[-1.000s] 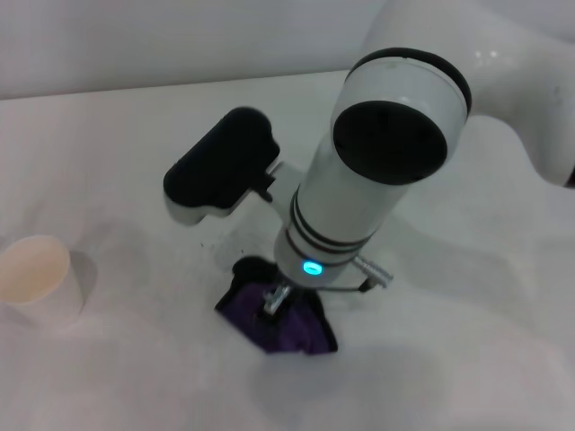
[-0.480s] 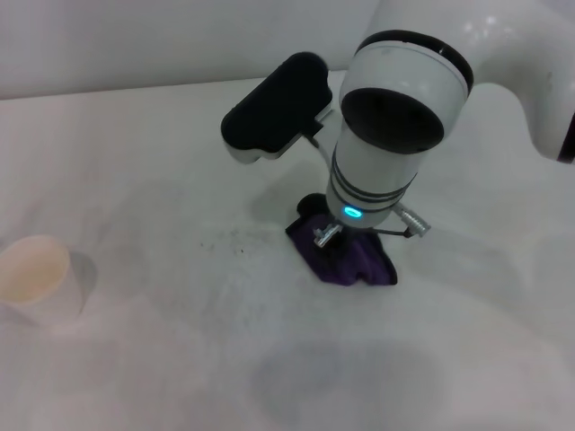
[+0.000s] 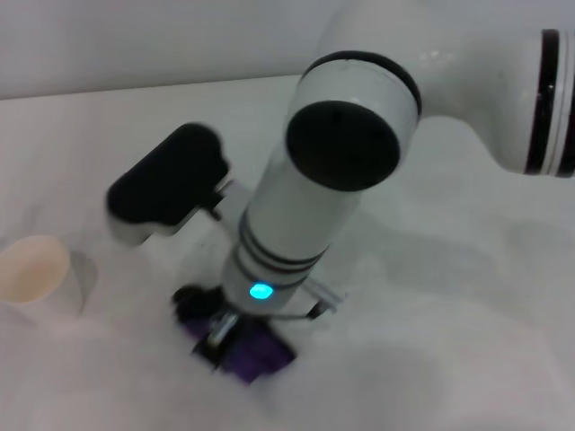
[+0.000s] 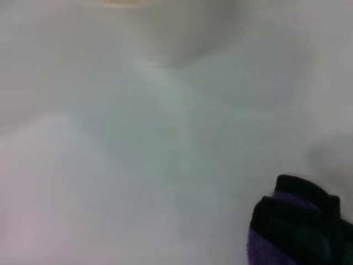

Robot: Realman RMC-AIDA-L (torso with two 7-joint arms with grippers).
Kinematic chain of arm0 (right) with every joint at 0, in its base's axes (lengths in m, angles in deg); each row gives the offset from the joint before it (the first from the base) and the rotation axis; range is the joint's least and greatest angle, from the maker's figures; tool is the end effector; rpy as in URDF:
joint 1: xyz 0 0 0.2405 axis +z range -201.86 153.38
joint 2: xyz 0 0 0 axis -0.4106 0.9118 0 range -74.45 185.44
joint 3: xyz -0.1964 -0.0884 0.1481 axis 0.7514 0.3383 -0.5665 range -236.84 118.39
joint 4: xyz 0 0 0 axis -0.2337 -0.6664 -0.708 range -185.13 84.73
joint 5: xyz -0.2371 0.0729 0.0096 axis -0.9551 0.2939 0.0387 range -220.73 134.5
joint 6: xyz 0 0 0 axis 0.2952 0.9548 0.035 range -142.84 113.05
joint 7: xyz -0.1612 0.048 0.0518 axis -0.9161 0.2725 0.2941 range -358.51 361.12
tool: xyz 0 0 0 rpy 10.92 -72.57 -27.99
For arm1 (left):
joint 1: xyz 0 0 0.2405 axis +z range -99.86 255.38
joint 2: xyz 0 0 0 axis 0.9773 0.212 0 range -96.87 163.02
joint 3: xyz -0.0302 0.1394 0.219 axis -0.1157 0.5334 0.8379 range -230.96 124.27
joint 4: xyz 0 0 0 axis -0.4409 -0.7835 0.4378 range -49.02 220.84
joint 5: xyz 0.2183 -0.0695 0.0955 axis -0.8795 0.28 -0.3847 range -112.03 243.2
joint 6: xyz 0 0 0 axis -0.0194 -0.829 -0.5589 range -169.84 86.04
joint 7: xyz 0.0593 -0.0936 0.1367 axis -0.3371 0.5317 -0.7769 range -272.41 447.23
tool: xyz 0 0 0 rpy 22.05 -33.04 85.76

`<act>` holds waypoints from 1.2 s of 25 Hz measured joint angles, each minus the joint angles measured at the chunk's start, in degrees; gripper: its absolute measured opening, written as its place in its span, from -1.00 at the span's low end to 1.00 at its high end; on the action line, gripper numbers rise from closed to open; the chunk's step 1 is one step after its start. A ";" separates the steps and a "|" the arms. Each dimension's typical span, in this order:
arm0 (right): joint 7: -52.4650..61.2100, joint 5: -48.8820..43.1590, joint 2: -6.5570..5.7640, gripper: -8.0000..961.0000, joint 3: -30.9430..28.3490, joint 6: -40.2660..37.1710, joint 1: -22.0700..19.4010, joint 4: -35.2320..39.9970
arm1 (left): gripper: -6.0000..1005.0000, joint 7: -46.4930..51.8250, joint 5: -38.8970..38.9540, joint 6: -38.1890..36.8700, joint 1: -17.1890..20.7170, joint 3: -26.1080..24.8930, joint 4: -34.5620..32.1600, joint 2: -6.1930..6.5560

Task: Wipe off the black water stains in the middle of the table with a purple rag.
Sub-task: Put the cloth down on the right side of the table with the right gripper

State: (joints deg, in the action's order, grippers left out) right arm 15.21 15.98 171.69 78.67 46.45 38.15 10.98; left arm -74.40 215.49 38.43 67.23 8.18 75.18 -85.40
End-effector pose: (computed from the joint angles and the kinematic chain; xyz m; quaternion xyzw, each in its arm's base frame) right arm 0.0843 0.3155 -0.2246 -0.9106 0.3210 -0.2367 0.1086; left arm -0.4066 0.2959 0.0154 -0.6891 -0.1881 -0.3072 0.6288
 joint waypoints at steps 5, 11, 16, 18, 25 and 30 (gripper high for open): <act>-6.82 9.56 -0.01 -0.72 1.14 -2.53 1.21 0.08 | 0.76 0.00 0.03 0.00 -0.20 0.00 0.11 0.00; -10.10 11.56 0.00 -0.70 1.35 -3.83 0.78 -2.88 | 0.76 0.00 0.09 0.00 -0.07 0.00 0.32 0.00; -8.04 6.72 0.00 -0.69 -0.18 -5.04 2.24 -7.14 | 0.76 0.00 0.12 -0.26 0.06 0.00 0.36 0.00; -6.59 3.79 -0.01 -0.69 -1.11 -5.20 3.43 -8.50 | 0.76 0.00 0.08 -0.59 0.00 0.00 0.41 0.00; -3.29 -5.22 0.00 -0.68 -5.47 -3.27 4.82 -14.15 | 0.77 0.00 -0.01 -0.99 -0.10 0.00 0.45 0.00; 0.79 -16.07 -0.01 -0.67 -10.51 2.90 3.50 -15.74 | 0.77 0.00 0.11 -1.32 -0.04 0.00 0.41 0.00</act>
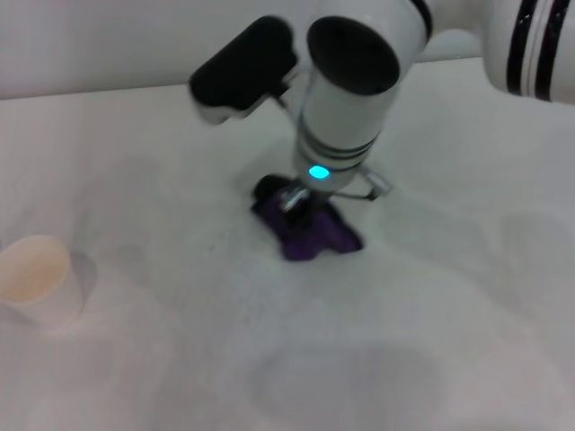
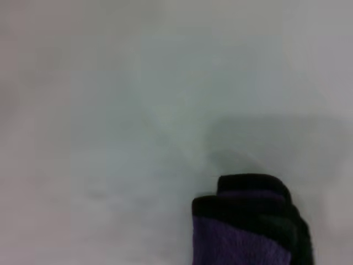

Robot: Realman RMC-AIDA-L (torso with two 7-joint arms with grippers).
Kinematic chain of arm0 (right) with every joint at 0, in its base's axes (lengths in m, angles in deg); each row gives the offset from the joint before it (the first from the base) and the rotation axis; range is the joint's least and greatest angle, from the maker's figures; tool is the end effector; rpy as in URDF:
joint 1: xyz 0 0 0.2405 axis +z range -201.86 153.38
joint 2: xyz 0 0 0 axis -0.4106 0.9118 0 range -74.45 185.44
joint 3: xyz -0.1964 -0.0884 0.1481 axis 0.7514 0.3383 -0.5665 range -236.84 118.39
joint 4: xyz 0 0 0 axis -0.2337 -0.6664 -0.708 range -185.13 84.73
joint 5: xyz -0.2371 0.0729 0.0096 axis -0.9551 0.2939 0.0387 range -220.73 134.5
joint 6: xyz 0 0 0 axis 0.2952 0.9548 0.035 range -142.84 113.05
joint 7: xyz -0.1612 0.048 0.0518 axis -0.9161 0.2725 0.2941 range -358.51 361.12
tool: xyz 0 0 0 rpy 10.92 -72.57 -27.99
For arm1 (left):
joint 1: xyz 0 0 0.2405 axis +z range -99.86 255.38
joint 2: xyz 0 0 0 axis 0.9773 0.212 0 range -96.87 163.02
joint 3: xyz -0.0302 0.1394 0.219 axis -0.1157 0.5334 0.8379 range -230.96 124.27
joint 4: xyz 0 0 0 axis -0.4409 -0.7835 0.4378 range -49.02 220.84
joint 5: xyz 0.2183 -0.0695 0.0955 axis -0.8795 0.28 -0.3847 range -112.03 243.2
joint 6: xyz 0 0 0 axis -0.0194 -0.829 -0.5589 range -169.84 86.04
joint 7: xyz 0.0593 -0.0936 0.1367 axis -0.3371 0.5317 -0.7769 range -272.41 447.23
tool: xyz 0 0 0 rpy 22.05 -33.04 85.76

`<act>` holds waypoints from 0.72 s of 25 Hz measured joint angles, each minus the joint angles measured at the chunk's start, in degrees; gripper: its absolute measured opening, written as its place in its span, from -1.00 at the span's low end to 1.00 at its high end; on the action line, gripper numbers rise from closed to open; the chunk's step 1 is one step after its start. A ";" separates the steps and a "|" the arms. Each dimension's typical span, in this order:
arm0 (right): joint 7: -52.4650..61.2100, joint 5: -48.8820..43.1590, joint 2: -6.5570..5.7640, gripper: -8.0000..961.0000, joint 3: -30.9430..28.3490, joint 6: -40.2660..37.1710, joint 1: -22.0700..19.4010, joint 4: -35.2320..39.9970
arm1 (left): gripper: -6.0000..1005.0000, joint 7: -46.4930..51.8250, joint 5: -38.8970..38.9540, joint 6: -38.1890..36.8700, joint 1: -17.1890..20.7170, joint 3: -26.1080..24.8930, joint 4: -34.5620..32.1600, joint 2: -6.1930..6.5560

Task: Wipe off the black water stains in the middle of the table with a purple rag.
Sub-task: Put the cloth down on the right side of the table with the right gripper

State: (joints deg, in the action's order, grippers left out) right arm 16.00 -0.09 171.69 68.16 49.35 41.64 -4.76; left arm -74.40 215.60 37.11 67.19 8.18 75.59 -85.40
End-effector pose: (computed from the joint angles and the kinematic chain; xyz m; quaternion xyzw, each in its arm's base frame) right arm 0.1288 0.4188 -0.1708 -0.8520 0.3499 -0.2770 0.2737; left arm -0.4113 0.2954 0.0126 -0.6897 -0.1994 -0.2982 0.6290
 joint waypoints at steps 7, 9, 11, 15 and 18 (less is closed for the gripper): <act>0.85 -19.85 -0.27 -0.65 -14.61 12.88 -10.33 10.51 | 0.77 0.00 0.04 -0.38 0.08 0.00 -0.13 0.00; 0.21 -21.56 -0.42 -0.65 -16.47 14.29 -12.65 13.73 | 0.77 0.00 0.04 -0.63 0.08 0.00 -0.26 0.00; -1.31 -23.73 -0.53 -0.65 -19.90 16.94 -16.39 19.08 | 0.77 0.00 0.07 -0.78 0.08 0.00 -0.34 0.00; -4.03 -27.59 -0.61 -0.64 -25.34 21.48 -22.67 27.24 | 0.77 0.00 0.10 -0.87 -0.09 0.00 -0.37 0.00; -5.23 -30.69 -0.70 -0.63 -28.67 24.28 -26.23 29.58 | 0.77 0.00 0.10 -0.90 -0.19 0.00 -0.39 0.00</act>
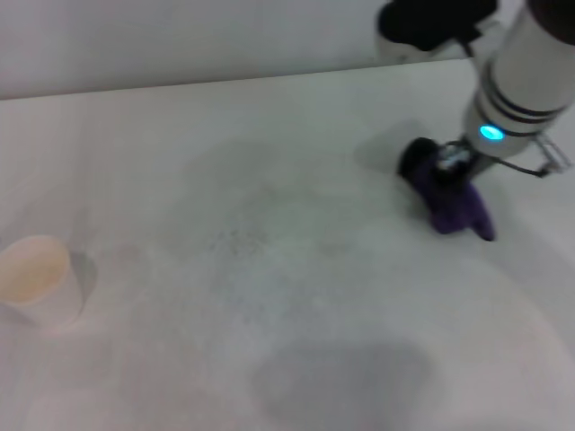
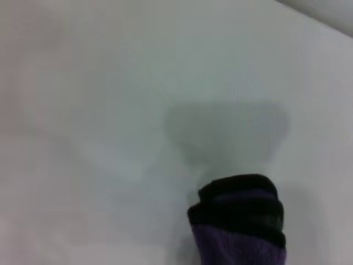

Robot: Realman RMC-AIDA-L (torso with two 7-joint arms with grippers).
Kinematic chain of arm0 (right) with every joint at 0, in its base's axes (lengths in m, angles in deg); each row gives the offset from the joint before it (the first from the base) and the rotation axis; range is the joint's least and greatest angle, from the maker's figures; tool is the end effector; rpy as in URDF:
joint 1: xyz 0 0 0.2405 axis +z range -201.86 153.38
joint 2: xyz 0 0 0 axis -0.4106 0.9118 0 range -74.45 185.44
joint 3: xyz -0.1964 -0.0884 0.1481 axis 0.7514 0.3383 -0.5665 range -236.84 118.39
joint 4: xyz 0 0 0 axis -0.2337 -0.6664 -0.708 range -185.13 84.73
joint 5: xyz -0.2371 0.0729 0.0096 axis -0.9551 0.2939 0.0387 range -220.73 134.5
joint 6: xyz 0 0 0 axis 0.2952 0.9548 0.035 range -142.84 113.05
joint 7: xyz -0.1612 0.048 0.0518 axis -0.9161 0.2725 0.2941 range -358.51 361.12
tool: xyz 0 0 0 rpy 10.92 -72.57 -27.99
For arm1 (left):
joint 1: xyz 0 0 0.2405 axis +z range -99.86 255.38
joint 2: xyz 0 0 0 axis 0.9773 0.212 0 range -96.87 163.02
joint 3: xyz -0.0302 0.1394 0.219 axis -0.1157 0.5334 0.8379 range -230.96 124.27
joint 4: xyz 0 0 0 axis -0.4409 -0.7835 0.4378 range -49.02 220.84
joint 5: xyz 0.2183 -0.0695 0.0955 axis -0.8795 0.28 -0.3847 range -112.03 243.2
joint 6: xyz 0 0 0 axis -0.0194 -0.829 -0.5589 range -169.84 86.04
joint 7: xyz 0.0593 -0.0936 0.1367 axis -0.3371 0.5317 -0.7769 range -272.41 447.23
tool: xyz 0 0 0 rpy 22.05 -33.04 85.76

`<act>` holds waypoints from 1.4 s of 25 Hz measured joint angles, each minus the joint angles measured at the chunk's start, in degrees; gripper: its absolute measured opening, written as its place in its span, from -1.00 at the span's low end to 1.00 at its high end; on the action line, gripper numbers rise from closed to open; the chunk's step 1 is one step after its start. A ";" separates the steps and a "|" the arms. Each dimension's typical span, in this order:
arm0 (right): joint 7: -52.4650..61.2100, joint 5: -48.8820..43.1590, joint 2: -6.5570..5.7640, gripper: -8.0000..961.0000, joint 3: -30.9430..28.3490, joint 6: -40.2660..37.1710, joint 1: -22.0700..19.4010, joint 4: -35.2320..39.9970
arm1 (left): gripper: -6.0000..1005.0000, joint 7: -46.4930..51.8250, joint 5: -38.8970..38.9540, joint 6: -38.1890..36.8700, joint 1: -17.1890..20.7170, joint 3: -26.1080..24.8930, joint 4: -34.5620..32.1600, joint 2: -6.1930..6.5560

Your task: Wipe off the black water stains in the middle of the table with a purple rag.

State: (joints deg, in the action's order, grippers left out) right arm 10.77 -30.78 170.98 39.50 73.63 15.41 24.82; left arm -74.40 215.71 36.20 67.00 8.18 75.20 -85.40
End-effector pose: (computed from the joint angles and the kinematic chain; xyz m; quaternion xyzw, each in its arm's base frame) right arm 0.1978 0.4129 -0.0324 -0.7594 0.4552 -0.2837 0.3681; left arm -0.4120 0.2985 0.0132 -0.6899 -0.2008 -0.2948 0.6300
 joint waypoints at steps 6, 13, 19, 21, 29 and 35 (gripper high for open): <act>-2.80 -2.16 -0.19 -0.62 -4.73 1.29 -5.32 0.64 | 0.76 0.00 0.00 0.00 -0.28 0.00 -0.02 0.00; -8.04 3.35 -0.09 -0.61 -5.41 -1.52 -7.98 3.99 | 0.76 0.00 -0.01 0.01 -1.06 0.00 -0.10 0.00; -10.06 6.15 -0.13 -0.60 -5.23 -0.64 -7.69 4.02 | 0.76 0.00 -0.01 0.00 -1.35 0.00 -0.11 0.00; -10.05 5.72 -0.17 -0.59 -5.29 -0.35 -7.65 3.68 | 0.76 0.00 -0.01 0.00 -1.38 0.00 -0.10 0.00; -12.02 3.82 -0.41 -0.38 -8.26 -0.76 -8.04 4.56 | 0.76 0.00 -0.01 -1.17 -2.00 0.00 -0.10 0.00; -20.47 4.28 -0.35 -0.18 -19.90 -8.98 -10.02 5.13 | 0.76 0.00 0.07 -3.19 -2.78 0.00 -0.04 -0.30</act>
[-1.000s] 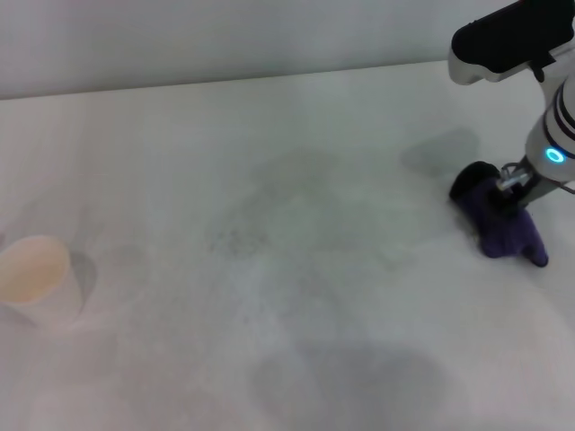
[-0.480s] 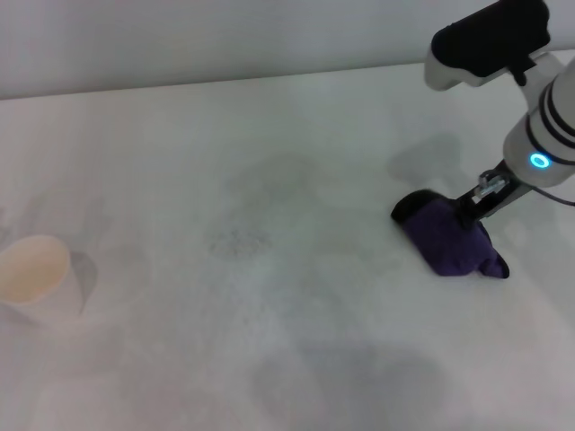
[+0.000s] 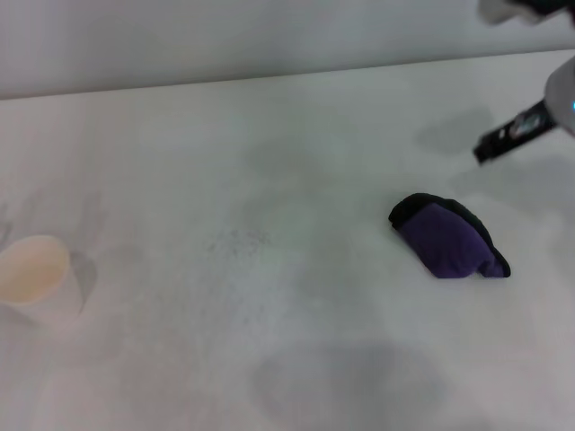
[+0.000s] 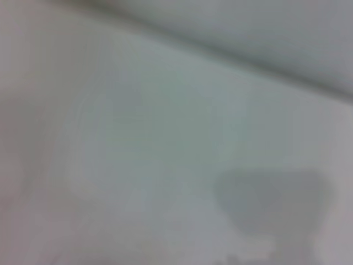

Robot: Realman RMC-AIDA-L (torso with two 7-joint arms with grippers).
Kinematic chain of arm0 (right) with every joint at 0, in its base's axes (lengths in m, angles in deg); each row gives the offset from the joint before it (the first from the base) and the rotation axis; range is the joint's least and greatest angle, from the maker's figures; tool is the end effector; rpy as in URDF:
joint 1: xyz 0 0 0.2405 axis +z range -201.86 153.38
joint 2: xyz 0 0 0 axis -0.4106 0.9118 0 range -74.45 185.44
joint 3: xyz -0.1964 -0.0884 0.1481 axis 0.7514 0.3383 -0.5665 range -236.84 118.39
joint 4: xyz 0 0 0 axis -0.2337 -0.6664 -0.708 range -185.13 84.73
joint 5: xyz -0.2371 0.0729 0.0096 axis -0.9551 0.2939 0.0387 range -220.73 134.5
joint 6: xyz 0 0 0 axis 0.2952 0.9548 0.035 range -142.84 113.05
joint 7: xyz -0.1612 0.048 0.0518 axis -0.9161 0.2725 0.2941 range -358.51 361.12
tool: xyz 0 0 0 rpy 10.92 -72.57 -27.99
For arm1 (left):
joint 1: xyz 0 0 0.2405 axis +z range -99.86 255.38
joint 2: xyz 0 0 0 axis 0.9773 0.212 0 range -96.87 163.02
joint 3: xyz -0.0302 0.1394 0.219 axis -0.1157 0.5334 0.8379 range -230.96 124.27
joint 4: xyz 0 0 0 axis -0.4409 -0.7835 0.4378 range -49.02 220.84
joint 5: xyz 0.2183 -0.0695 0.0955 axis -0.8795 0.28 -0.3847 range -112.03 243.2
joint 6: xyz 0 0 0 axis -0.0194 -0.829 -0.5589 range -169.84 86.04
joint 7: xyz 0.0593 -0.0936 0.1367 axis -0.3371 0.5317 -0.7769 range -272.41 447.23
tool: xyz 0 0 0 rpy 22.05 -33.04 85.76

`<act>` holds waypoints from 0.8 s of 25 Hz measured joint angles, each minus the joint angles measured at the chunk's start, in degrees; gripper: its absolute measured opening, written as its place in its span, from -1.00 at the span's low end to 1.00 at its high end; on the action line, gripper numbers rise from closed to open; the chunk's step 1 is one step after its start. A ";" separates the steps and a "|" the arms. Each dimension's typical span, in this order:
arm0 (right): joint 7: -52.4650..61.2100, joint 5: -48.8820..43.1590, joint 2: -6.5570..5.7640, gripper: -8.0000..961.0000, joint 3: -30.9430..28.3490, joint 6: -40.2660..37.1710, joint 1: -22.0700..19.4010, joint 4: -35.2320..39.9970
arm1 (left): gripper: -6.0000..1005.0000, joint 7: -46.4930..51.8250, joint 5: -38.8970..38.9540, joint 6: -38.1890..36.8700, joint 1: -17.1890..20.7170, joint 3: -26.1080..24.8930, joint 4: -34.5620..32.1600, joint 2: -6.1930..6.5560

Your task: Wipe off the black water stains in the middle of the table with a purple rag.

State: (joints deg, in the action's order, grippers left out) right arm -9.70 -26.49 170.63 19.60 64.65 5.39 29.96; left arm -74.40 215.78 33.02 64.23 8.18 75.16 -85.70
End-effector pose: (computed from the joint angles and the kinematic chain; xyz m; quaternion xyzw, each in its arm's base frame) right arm 0.2468 0.4310 0.0392 -0.7835 0.4618 -0.1718 0.3787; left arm -0.4047 0.3194 0.0073 -0.6962 -0.2047 -0.2918 0.6231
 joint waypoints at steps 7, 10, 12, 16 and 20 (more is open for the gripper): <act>-11.23 7.96 -0.09 -0.17 -12.76 -16.01 -5.06 -1.96 | 0.76 0.00 0.19 -0.82 -1.12 0.00 0.44 -0.09; -19.16 15.74 -0.19 -0.17 -18.23 -23.08 -7.52 -4.26 | 0.76 0.16 1.01 -1.67 -1.80 0.00 0.60 -0.23; -24.64 22.61 -0.22 -0.17 -21.48 -27.12 -8.73 -6.78 | 0.76 0.27 1.47 -2.13 -2.51 0.00 1.09 -0.29; -40.98 42.45 -0.36 -0.17 -30.23 -30.94 -9.77 -16.14 | 0.76 0.34 1.54 -3.40 -4.08 0.00 2.29 -0.32; -62.48 62.09 -0.35 -0.17 -37.93 -30.00 -9.71 -27.80 | 0.76 0.35 1.65 -4.85 -5.25 0.00 2.64 -0.32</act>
State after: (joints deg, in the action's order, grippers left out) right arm -72.18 35.60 170.29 -18.34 34.65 -4.32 2.16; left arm -74.05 217.43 28.16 58.97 8.18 77.81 -86.02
